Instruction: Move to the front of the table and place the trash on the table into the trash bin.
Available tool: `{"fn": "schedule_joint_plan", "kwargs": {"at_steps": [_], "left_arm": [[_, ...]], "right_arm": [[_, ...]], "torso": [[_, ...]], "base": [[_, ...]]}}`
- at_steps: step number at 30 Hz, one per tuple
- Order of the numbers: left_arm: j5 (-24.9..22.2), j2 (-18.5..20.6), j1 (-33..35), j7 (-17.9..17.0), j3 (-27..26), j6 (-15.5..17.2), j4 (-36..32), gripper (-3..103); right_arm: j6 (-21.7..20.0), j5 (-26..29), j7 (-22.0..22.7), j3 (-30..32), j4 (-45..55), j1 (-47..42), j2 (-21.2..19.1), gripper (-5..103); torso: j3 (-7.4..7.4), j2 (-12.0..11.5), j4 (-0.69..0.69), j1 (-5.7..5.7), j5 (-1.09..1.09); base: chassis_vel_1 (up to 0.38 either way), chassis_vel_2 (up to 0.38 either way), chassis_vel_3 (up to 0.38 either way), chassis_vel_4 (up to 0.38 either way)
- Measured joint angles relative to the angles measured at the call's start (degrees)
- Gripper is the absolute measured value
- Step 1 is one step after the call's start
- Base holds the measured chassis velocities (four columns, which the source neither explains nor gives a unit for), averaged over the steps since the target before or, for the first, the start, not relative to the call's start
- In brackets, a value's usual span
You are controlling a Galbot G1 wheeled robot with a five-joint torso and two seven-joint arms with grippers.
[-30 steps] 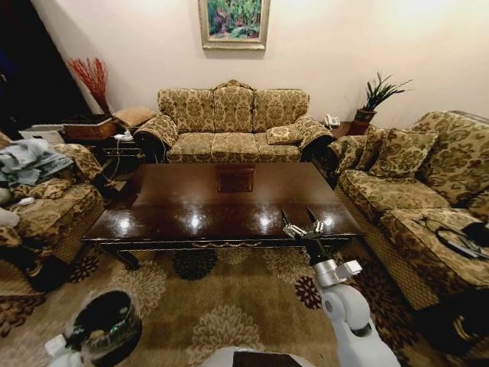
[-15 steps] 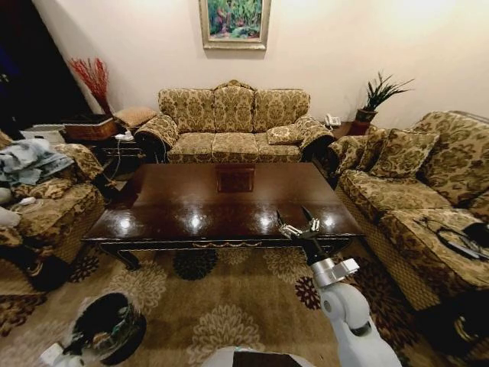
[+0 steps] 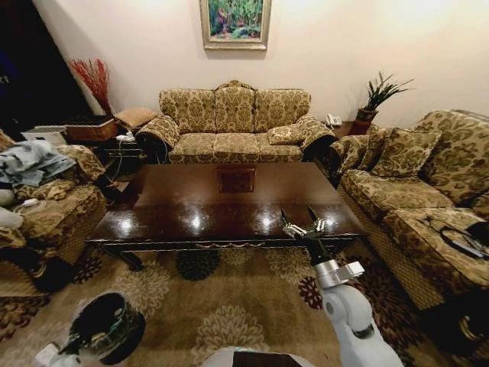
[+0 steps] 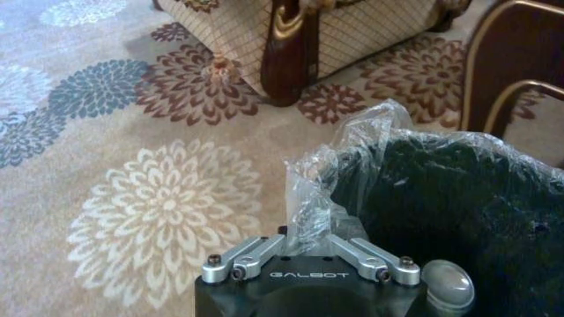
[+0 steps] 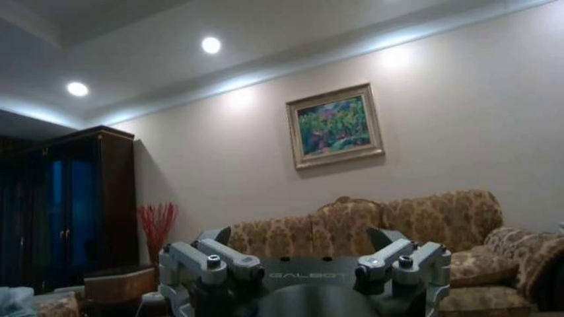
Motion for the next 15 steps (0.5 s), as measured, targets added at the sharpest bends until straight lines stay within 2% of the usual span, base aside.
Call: {"fn": "schedule_joint_plan", "kwargs": {"at_steps": [8, 10, 15], "left_arm": [[0.1, 0.8, 0.3, 1.5, -0.9, -1.1, 2.4, 4], [-0.2, 1.0, -0.1, 1.2, -0.8, -1.1, 4.2, 4], [-1.0, 1.3, -1.1, 0.7, -0.2, -1.6, 7.6, 4]], "right_arm": [[4.7, 1.7, -0.2, -0.7, -1.3, -0.1, 0.5, 100], [5.4, 1.8, -0.4, -0.8, -1.4, -0.3, 0.8, 100], [6.2, 1.9, -0.5, 0.2, -1.3, -1.0, 1.1, 100]], "torso": [[0.00, 0.0, 0.01, 0.00, 0.04], [0.00, 0.0, 0.03, 0.00, -0.07], [0.00, 0.0, 0.00, 0.00, -0.02]], "base": [[0.250, 0.228, -0.220, -0.235], [0.166, 0.131, -0.142, -0.107], [0.056, 0.041, -0.042, -0.050]]}}
